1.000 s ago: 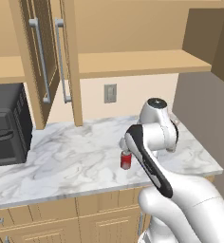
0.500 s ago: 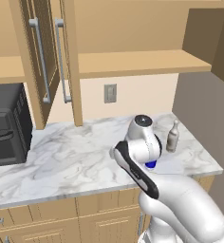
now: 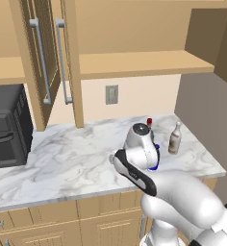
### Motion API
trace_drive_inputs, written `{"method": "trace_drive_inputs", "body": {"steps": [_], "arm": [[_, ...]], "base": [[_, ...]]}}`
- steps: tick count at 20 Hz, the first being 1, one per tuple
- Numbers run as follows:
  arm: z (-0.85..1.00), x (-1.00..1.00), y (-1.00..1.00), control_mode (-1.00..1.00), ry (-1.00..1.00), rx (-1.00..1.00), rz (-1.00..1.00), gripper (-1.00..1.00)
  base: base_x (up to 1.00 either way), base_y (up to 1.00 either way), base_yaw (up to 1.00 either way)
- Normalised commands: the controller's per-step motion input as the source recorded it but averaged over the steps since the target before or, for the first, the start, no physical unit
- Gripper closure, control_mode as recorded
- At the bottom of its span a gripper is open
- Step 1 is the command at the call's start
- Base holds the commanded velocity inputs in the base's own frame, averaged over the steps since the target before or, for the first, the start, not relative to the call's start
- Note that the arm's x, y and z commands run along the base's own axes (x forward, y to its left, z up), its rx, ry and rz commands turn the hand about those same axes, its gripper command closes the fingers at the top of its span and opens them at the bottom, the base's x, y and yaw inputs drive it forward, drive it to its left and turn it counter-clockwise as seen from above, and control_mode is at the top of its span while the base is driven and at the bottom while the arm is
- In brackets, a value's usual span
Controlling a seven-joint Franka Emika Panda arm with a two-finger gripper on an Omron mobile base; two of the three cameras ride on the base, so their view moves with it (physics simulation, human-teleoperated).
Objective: Sort all alcoholic drinks to one cabinet, and non-alcoholic drinks to the other.
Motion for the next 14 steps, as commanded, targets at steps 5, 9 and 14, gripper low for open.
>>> {"method": "trace_drive_inputs", "body": {"steps": [5, 9, 14], "arm": [[-0.23, 0.08, 0.0, -1.0, 0.0, 0.0, -0.02, -1.0], [-0.14, 0.14, 0.0, -1.0, -0.01, 0.0, -0.03, -1.0], [-0.16, 0.14, 0.0, -1.0, -0.02, 0.0, -0.03, -1.0]], "base": [[0.0, 0.0, 0.0], [0.0, 0.0, 0.0], [0.0, 0.0, 0.0]]}}
